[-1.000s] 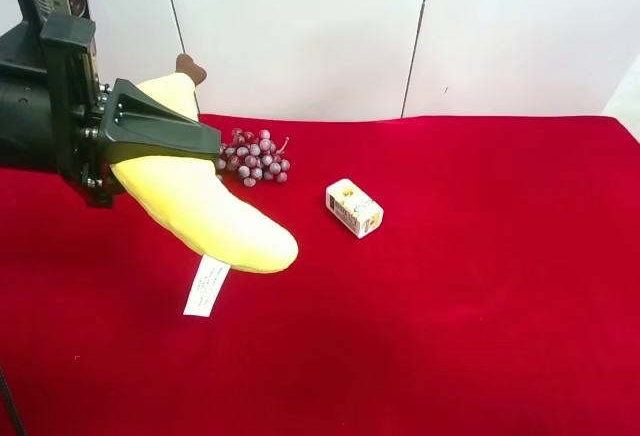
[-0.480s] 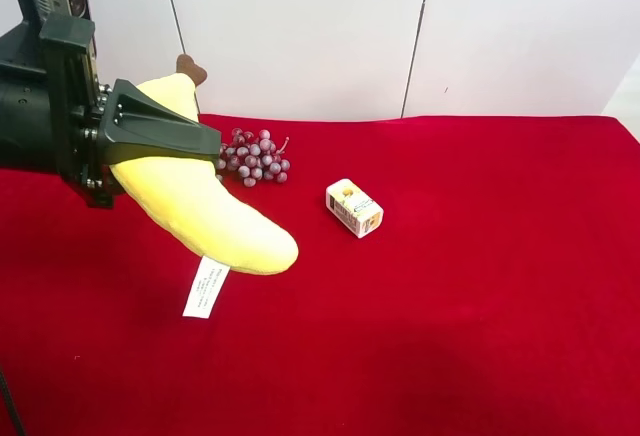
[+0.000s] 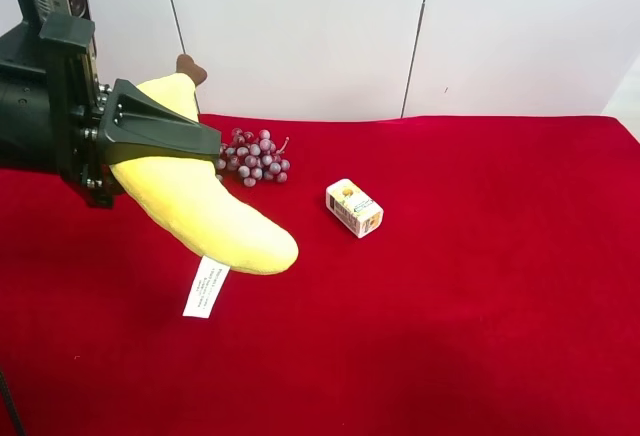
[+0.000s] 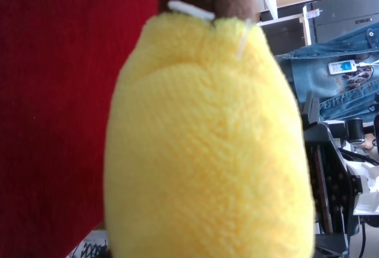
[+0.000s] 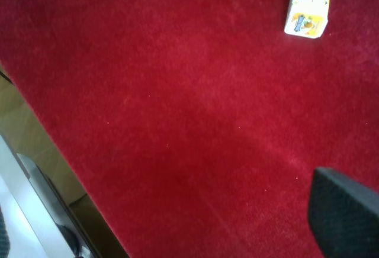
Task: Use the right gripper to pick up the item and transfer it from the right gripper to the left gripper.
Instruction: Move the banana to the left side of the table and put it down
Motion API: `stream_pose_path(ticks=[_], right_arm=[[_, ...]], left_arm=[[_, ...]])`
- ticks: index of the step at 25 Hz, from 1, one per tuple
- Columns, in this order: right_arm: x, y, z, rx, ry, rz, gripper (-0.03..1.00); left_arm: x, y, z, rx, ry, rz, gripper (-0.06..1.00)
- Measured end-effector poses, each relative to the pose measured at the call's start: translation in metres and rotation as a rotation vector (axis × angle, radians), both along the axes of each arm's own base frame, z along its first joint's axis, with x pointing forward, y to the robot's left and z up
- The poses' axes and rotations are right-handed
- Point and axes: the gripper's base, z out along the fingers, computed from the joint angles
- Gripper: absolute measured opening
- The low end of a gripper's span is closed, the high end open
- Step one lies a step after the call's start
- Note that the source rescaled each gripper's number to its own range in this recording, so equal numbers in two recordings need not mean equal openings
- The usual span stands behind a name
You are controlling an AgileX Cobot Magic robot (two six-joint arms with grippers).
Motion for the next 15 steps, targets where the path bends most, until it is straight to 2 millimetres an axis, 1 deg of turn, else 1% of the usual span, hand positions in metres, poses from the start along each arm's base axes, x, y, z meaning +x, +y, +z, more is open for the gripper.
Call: stream_pose_path(ticks=[2, 4, 10, 15], right_arm=[[0.000, 0.000, 0.000, 0.001, -0.001, -0.010, 1.00], [0.000, -0.002, 0.000, 0.010, -0.006, -0.058, 1.00], [-0.011, -0.017, 0.000, 0.100, -0.086, -0.343, 1.00], [-0.013, -0.017, 0.000, 0.096, -0.100, -0.539, 1.00]], left_arm=[[0.000, 0.000, 0.000, 0.000, 0.000, 0.000, 0.01], [0.000, 0.000, 0.000, 0.000, 0.000, 0.000, 0.01], [0.000, 0.000, 0.000, 0.001, -0.004, -0.002, 0.01], [0.000, 0.000, 0.000, 0.006, -0.011, -0.006, 0.01]])
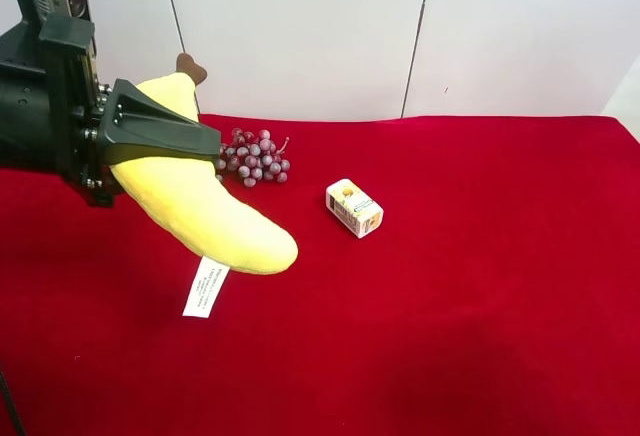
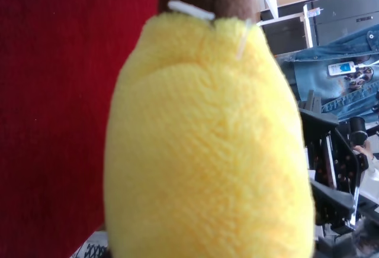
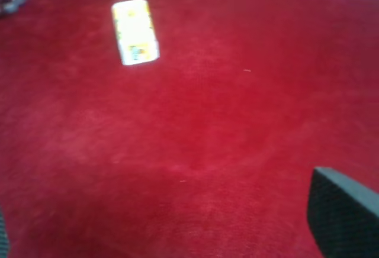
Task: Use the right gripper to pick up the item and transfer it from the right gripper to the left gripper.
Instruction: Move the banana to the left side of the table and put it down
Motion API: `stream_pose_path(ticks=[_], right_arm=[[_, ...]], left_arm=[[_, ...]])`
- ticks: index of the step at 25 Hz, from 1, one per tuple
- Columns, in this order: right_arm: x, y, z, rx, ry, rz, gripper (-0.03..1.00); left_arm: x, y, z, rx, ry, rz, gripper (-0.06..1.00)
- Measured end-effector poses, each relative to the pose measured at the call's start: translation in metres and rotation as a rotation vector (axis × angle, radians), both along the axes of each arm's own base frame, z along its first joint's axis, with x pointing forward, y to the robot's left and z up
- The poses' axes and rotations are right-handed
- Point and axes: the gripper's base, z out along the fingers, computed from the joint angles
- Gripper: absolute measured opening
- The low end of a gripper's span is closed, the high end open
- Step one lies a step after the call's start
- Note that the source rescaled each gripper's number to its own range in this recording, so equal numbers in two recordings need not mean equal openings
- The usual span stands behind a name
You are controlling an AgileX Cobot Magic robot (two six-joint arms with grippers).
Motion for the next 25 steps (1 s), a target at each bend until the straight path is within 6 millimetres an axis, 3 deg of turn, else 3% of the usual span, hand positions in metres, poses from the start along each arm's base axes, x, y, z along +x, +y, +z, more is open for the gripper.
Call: stream_pose_path(ticks=[9, 13, 19, 25], right_arm=[[-0.001, 0.000, 0.000, 0.000, 0.000, -0.093, 1.00], [-0.001, 0.000, 0.000, 0.000, 0.000, -0.093, 1.00], [-0.001, 0.000, 0.000, 0.000, 0.000, -0.093, 1.00], [-0.001, 0.000, 0.000, 0.000, 0.000, -0.093, 1.00]], left_arm=[[0.012, 0.005, -0.012, 0.072, 0.032, 0.101, 0.01], [0.025, 0.014, -0.041, 0.131, 0.145, 0.102, 0.01], [0.047, 0.049, -0.088, 0.218, 0.313, 0.161, 0.01], [0.079, 0.068, -0.098, 0.305, 0.286, 0.164, 0.01]])
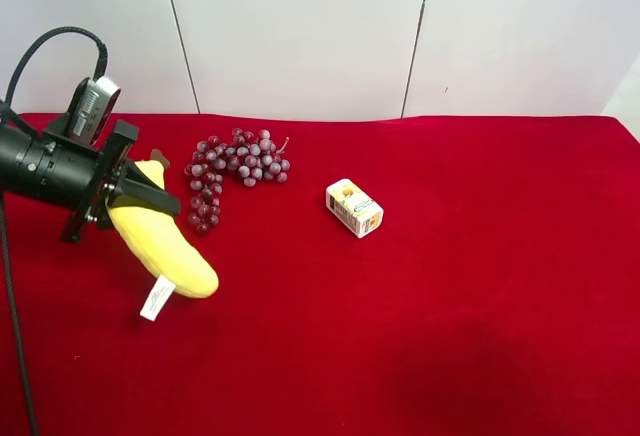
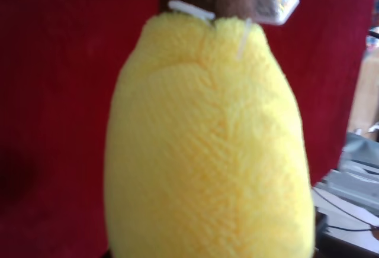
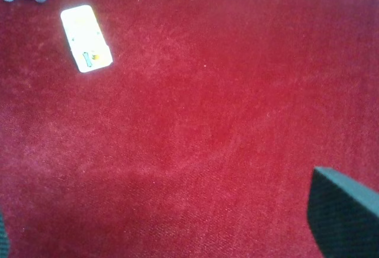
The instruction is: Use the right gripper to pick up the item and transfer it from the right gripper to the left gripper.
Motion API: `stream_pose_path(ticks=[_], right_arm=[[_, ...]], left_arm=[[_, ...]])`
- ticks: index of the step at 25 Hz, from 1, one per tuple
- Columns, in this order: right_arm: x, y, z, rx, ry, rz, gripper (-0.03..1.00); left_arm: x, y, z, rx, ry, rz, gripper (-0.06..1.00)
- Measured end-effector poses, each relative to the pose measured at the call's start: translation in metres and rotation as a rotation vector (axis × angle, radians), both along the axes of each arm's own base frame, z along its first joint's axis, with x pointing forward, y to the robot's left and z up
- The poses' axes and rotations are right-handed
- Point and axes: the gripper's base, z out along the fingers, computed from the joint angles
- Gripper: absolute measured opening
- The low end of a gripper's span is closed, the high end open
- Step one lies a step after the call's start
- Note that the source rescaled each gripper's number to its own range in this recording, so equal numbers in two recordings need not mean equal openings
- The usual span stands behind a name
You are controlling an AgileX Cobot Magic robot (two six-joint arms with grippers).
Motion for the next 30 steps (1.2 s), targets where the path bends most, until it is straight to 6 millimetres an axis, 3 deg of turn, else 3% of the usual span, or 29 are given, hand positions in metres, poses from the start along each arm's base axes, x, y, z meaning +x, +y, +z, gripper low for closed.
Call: stream_pose_path(ticks=[7, 9, 11, 14, 16, 23, 30], right_arm=[[0.000, 0.000, 0.000, 0.000, 0.000, 0.000, 1.00], [0.000, 0.000, 0.000, 0.000, 0.000, 0.000, 1.00], [0.000, 0.000, 0.000, 0.000, 0.000, 0.000, 1.00], [0.000, 0.000, 0.000, 0.000, 0.000, 0.000, 1.00], [0.000, 0.000, 0.000, 0.000, 0.000, 0.000, 1.00], [0.000, 0.000, 0.000, 0.000, 0.000, 0.000, 1.00], [0.000, 0.000, 0.000, 0.000, 0.000, 0.000, 1.00]], left_arm=[[0.013, 0.009, -0.001, 0.126, -0.042, -0.008, 0.01], [0.012, 0.011, -0.004, 0.163, -0.029, -0.008, 0.06], [0.011, 0.013, -0.006, 0.193, -0.017, -0.007, 0.25], [0.011, 0.016, -0.008, 0.226, 0.004, 0.010, 0.73], [0.012, 0.018, -0.009, 0.246, 0.003, 0.021, 0.92], [0.026, 0.022, 0.002, 0.290, -0.065, 0.031, 1.00], [0.040, 0.031, 0.057, 0.422, -0.195, -0.004, 1.00]])
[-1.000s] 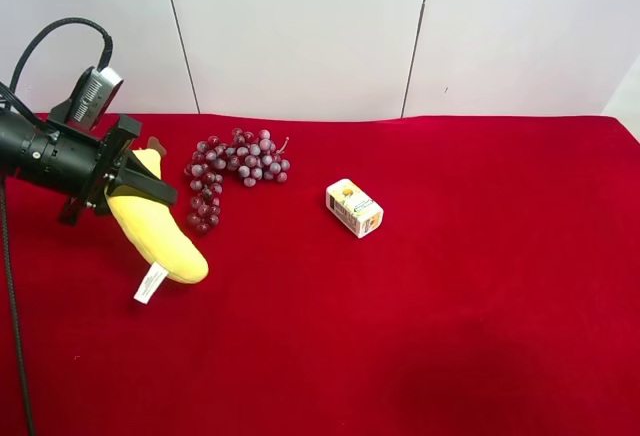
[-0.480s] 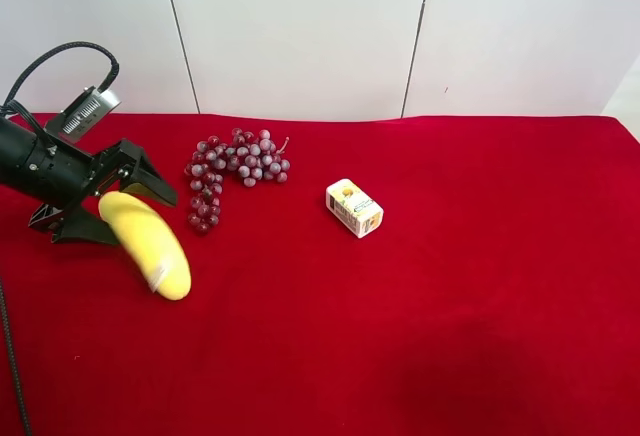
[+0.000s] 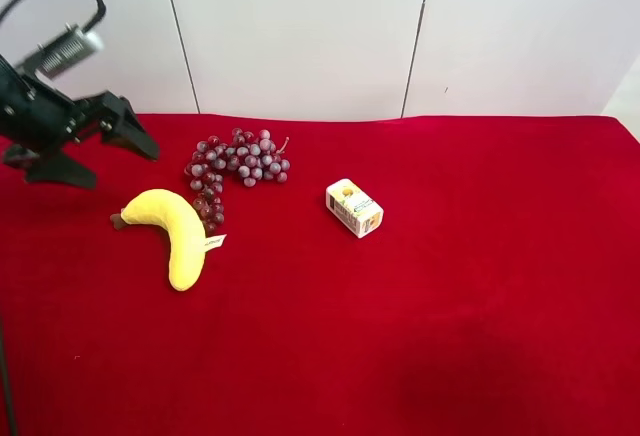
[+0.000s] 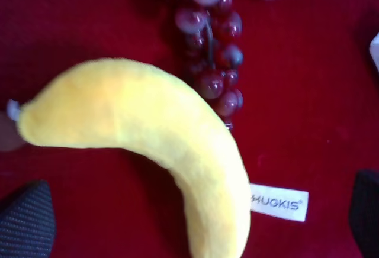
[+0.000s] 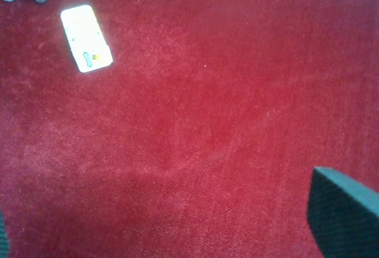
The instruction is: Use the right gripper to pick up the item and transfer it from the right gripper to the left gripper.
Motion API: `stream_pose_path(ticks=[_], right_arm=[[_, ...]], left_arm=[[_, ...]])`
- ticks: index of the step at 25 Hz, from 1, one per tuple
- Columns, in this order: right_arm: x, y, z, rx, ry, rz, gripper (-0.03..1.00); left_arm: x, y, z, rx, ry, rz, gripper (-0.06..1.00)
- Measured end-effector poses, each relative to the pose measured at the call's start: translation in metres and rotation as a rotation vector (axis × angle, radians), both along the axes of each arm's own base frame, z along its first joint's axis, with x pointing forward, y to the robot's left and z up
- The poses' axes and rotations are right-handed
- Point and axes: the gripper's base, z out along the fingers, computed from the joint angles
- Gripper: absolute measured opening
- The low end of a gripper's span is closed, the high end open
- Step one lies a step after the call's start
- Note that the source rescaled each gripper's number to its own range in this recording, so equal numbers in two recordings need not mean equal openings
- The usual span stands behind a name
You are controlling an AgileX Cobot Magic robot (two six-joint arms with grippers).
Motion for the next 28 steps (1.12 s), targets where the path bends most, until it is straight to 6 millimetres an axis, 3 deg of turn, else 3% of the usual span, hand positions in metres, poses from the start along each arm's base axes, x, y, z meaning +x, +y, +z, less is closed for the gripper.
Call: stream_pose_path(ticks=[4, 7, 11, 16, 18, 22, 28], right_arm=[[0.000, 0.000, 0.000, 0.000, 0.000, 0.000, 1.00], [0.000, 0.000, 0.000, 0.000, 0.000, 0.000, 1.00], [0.000, 0.000, 0.000, 0.000, 0.000, 0.000, 1.00], [0.000, 0.000, 0.000, 0.000, 0.000, 0.000, 1.00], [0.000, 0.000, 0.000, 0.000, 0.000, 0.000, 1.00], [0.000, 0.000, 0.000, 0.000, 0.000, 0.000, 1.00], [0.000, 0.000, 0.000, 0.000, 0.000, 0.000, 1.00]], left_arm=[[-0.010, 0.005, 0.043, 0.075, -0.051, 0.002, 1.00], [-0.032, 0.006, 0.082, 0.124, -0.124, 0.015, 1.00], [-0.083, 0.009, 0.131, 0.229, -0.227, 0.024, 1.00], [-0.155, 0.015, 0.168, 0.377, -0.291, 0.082, 1.00], [-0.186, 0.016, 0.173, 0.409, -0.330, 0.119, 1.00], [-0.240, 0.013, 0.155, 0.422, -0.381, 0.145, 1.00], [-0.295, 0.007, 0.108, 0.428, -0.460, 0.129, 1.00]])
